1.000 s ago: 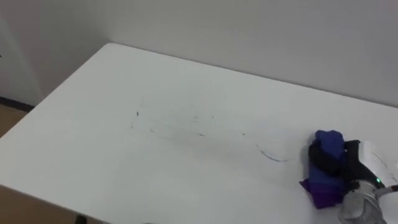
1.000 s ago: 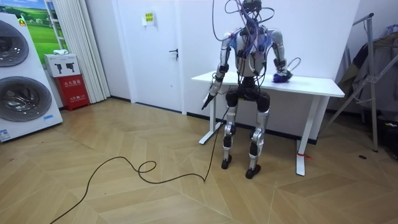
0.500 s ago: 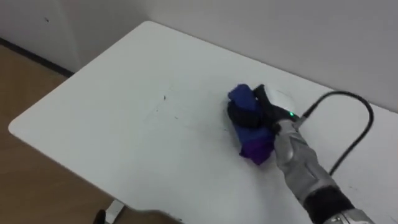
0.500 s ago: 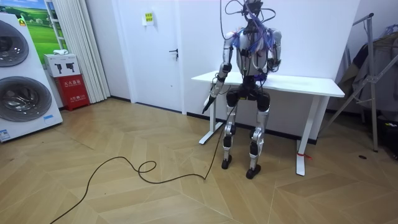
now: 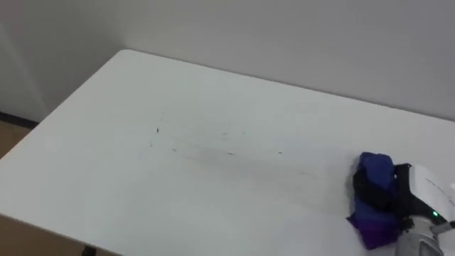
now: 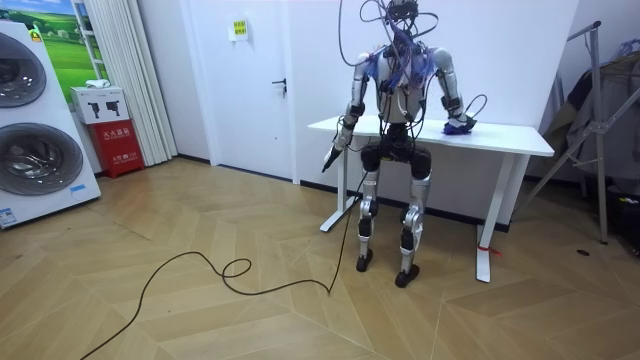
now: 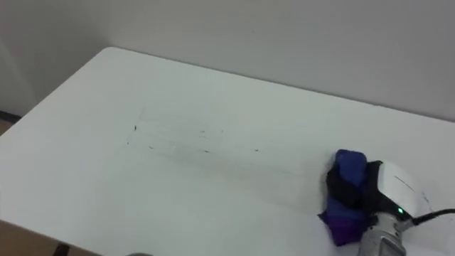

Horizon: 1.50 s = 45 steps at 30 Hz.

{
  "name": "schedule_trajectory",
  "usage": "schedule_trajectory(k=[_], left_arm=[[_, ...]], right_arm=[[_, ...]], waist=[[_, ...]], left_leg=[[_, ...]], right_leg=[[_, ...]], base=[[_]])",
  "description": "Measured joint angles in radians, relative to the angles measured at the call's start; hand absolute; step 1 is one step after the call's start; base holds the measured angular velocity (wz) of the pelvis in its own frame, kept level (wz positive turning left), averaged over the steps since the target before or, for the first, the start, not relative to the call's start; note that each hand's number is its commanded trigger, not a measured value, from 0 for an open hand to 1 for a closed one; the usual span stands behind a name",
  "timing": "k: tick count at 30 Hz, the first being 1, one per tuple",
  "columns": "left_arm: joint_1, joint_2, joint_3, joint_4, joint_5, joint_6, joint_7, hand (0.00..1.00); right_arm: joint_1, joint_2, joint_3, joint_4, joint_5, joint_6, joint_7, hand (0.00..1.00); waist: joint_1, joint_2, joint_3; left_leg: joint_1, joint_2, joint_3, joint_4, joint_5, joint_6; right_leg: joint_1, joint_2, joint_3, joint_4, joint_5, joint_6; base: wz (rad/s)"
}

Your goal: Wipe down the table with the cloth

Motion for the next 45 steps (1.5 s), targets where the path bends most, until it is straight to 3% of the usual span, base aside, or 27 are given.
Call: schedule_trajectory(k=[2, 4, 5, 7, 8, 10, 12, 15, 16, 19, 22, 24, 26, 27, 28, 32, 34, 35, 37, 38, 39, 40, 41, 42, 43, 44, 45], left_arm=[[-0.035, -0.017, -0.024, 0.041, -0.001, 0.01, 0.003, 0.0], [-0.066, -0.02, -0.068, 0.056, -0.001, 0.038, 0.002, 0.0], [-0.077, -0.021, -0.077, 0.058, -0.001, 0.043, 0.001, 0.0], [-0.127, -0.04, -0.098, 0.063, 0.015, 0.051, -0.012, 0.0], [-0.135, -0.045, -0.098, 0.062, 0.02, 0.052, -0.017, 0.0], [-0.118, -0.045, -0.103, 0.045, 0.018, 0.069, -0.02, 0.0], [-0.081, -0.042, -0.1, 0.037, 0.016, 0.081, -0.019, 0.0], [-0.029, -0.026, -0.095, 0.019, 0.019, 0.082, -0.019, 0.0], [-0.012, -0.021, -0.085, 0.013, 0.021, 0.069, -0.016, 0.0], [0.036, 0.006, -0.032, 0.013, 0.059, 0.043, -0.01, 0.0], [0.069, 0.036, 0.049, 0.008, 0.138, 0.039, -0.01, 0.0], [0.083, 0.047, 0.098, -0.011, 0.159, 0.039, -0.003, 0.0], [0.084, 0.062, 0.113, -0.016, 0.162, 0.038, 0.003, 0.0], [0.081, 0.074, 0.114, -0.018, 0.167, 0.027, 0.003, 0.0], [0.078, 0.084, 0.126, -0.018, 0.168, 0.003, 0.003, 0.0], [0.052, 0.108, 0.118, -0.016, 0.165, -0.032, 0.012, 0.0], [0.005, 0.112, 0.061, 0.029, 0.152, -0.049, 0.022, 0.0], [-0.013, 0.113, 0.044, 0.047, 0.149, -0.052, 0.021, 0.0], [-0.093, 0.108, -0.03, 0.118, 0.117, -0.056, 0.019, 0.0], [-0.107, 0.106, -0.051, 0.13, 0.108, -0.057, 0.017, 0.0], [-0.133, 0.104, -0.083, 0.149, 0.088, -0.055, 0.007, 0.0], [-0.174, 0.102, -0.109, 0.174, 0.083, -0.048, -0.008, 0.0], [-0.196, 0.1, -0.112, 0.174, 0.082, -0.039, -0.016, 0.0], [-0.253, 0.09, -0.111, 0.173, 0.081, -0.024, -0.025, 0.0], [-0.29, 0.079, -0.112, 0.17, 0.074, -0.022, -0.034, 0.0], [-0.297, 0.071, -0.114, 0.168, 0.065, -0.021, -0.037, 0.0], [-0.285, 0.056, -0.115, 0.156, 0.046, -0.013, -0.046, 0.0]], right_arm=[[-0.076, 0.039, 0.052, -0.044, -0.035, 0.096, 0.078, 1.0], [-0.201, 0.115, 0.237, -0.153, -0.081, 0.185, 0.205, 1.0], [-0.237, 0.137, 0.278, -0.169, -0.091, 0.193, 0.23, 1.0], [-0.368, 0.203, 0.371, -0.201, -0.166, 0.185, 0.31, 1.0], [-0.395, 0.21, 0.382, -0.2, -0.187, 0.184, 0.321, 1.0], [-0.433, 0.223, 0.391, -0.199, -0.23, 0.173, 0.34, 1.0], [-0.409, 0.221, 0.388, -0.196, -0.236, 0.17, 0.347, 1.0], [-0.317, 0.194, 0.367, -0.088, -0.222, 0.123, 0.316, 1.0], [-0.233, 0.183, 0.313, -0.109, -0.189, 0.057, 0.242, 1.0], [-0.106, 0.153, 0.228, -0.119, -0.182, -0.065, 0.097, 1.0], [0.04, 0.093, 0.101, -0.12, -0.104, -0.129, -0.041, 1.0], [0.118, 0.046, 0.012, -0.109, -0.023, -0.142, -0.105, 1.0], [0.162, -0.004, -0.076, -0.047, 0.066, -0.144, -0.133, 1.0], [0.174, -0.041, -0.13, 0.023, 0.103, -0.145, -0.134, 1.0], [0.177, -0.069, -0.173, 0.09, 0.126, -0.144, -0.133, 1.0], [0.221, -0.09, -0.21, 0.149, 0.204, -0.114, -0.136, 1.0], [0.201, -0.067, -0.187, 0.135, 0.206, -0.058, -0.131, 1.0], [0.19, -0.055, -0.175, 0.125, 0.206, -0.038, -0.13, 1.0], [0.092, 0.016, -0.113, 0.096, 0.199, 0.076, -0.122, 1.0], [0.06, 0.035, -0.086, 0.071, 0.196, 0.106, -0.105, 1.0], [-0.024, 0.067, -0.014, 0.016, 0.192, 0.152, -0.056, 1.0], [-0.128, 0.109, 0.087, -0.027, 0.17, 0.172, 0.003, 1.0], [-0.19, 0.127, 0.136, -0.037, 0.146, 0.172, 0.034, 1.0], [-0.314, 0.148, 0.212, -0.039, 0.082, 0.145, 0.097, 1.0], [-0.403, 0.159, 0.243, -0.037, 0.025, 0.099, 0.141, 1.0], [-0.438, 0.161, 0.243, -0.037, 0.007, 0.078, 0.157, 1.0], [-0.471, 0.155, 0.243, -0.047, -0.008, 0.057, 0.164, 1.0]], waist=[[0.024, 0.002, 0.0005], [0.053, -0.001, 0.0041], [0.054, -0.007, 0.0056], [0.102, -0.021, 0.0209], [0.122, -0.019, 0.0275], [0.18, -0.033, 0.0279], [0.189, -0.034, 0.0277], [0.182, -0.031, 0.0307], [0.173, -0.029, 0.0308], [0.103, -0.026, 0.0296], [0.045, -0.024, 0.0265], [0.012, -0.02, 0.0232], [-0.03, -0.011, 0.0093], [-0.049, -0.001, -0.002], [-0.058, 0.003, -0.0075], [-0.081, 0.003, -0.0077], [-0.072, 0.011, -0.0054], [-0.063, 0.011, -0.0053], [-0.011, 0.01, -0.0041], [-0.002, 0.007, -0.0027], [0.011, 0.005, -0.0017], [0.027, -0.001, 0.0019], [0.033, -0.007, 0.011], [0.059, -0.019, 0.0293], [0.099, -0.024, 0.0334], [0.106, -0.018, 0.0322], [0.103, 0.007, 0.0255]], left_leg=[[-0.006, 0.012, 0.02, -0.006, 0.005, -0.007], [-0.026, 0.025, 0.021, -0.013, 0.012, -0.016], [-0.032, 0.027, 0.021, -0.013, 0.015, -0.019], [-0.047, 0.029, -0.005, -0.017, 0.029, -0.024], [-0.049, 0.029, -0.01, -0.019, 0.03, -0.025], [-0.059, 0.02, -0.043, -0.021, 0.035, -0.023], [-0.06, 0.012, -0.065, -0.021, 0.036, -0.02], [-0.053, 0.001, -0.091, -0.017, 0.032, -0.012], [-0.052, -0.006, -0.093, -0.017, 0.031, -0.01], [-0.042, -0.019, -0.087, -0.018, 0.024, 0.001], [-0.021, -0.025, -0.063, -0.017, 0.014, 0.014], [-0.022, -0.026, -0.044, 0.0, 0.002, 0.021], [-0.022, -0.023, -0.037, 0.02, -0.013, 0.03], [-0.02, -0.007, -0.021, 0.045, -0.031, 0.034], [-0.012, 0.004, 0.001, 0.07, -0.048, 0.039], [0.001, 0.052, 0.039, 0.115, -0.074, 0.039], [-0.014, 0.096, 0.057, 0.15, -0.093, 0.018], [-0.02, 0.109, 0.06, 0.157, -0.097, 0.011], [-0.062, 0.171, 0.084, 0.202, -0.111, -0.027], [-0.072, 0.182, 0.09, 0.208, -0.112, -0.041], [-0.101, 0.209, 0.102, 0.222, -0.11, -0.065], [-0.127, 0.236, 0.107, 0.225, -0.097, -0.088], [-0.137, 0.245, 0.107, 0.224, -0.087, -0.106], [-0.163, 0.27, 0.107, 0.222, -0.069, -0.142], [-0.188, 0.299, 0.099, 0.214, -0.047, -0.183], [-0.201, 0.318, 0.084, 0.209, -0.035, -0.205], [-0.2, 0.36, 0.054, 0.169, 0.007, -0.227]], right_leg=[[-0.024, 0.009, 0.026, 0.01, 0.007, -0.014], [-0.069, 0.029, 0.044, 0.017, 0.019, -0.035], [-0.075, 0.032, 0.041, 0.017, 0.02, -0.038], [-0.092, 0.038, 0.024, 0.012, 0.016, -0.046], [-0.092, 0.038, 0.02, 0.01, 0.015, -0.047], [-0.081, 0.034, -0.017, -0.007, 0.009, -0.041], [-0.07, 0.027, -0.041, -0.006, 0.005, -0.035], [-0.048, 0.019, -0.059, -0.008, 0.004, -0.033], [-0.045, 0.012, -0.059, -0.008, 0.001, -0.027], [-0.025, 0.002, -0.058, -0.024, -0.007, -0.014], [-0.009, -0.012, -0.052, -0.016, -0.017, 0.003], [-0.017, -0.021, -0.053, 0.008, -0.019, 0.008], [-0.024, -0.03, -0.058, 0.056, -0.021, 0.01], [-0.041, -0.037, -0.059, 0.117, -0.023, 0.014], [-0.054, -0.046, -0.061, 0.168, -0.023, 0.014], [-0.102, -0.091, -0.017, 0.317, -0.031, 0.02], [-0.125, -0.156, 0.019, 0.338, -0.034, 0.023], [-0.125, -0.169, 0.025, 0.322, -0.032, 0.027], [-0.141, -0.187, 0.092, 0.231, -0.015, 0.037], [-0.148, -0.192, 0.106, 0.208, -0.006, 0.044], [-0.162, -0.202, 0.108, 0.166, 0.019, 0.049], [-0.177, -0.205, 0.102, 0.132, 0.054, 0.049], [-0.186, -0.202, 0.105, 0.119, 0.071, 0.052], [-0.208, -0.195, 0.102, 0.117, 0.089, 0.045], [-0.227, -0.168, 0.083, 0.12, 0.103, 0.042], [-0.227, -0.151, 0.066, 0.133, 0.07, 0.106], [-0.247, -0.104, 0.029, 0.197, 0.022, 0.067]], base=[[-0.61], [-0.59], [0.0], [0.32], [0.33], [0.49], [0.49], [0.36], [0.24], [0.06], [-0.11], [-0.24], [-0.17], [-0.38], [-0.45], [-0.45], [-0.45], [-0.54], [-0.61], [-0.61], [-0.51], [-0.44], [-0.28], [-0.11], [0.03], [0.37], [0.81]])
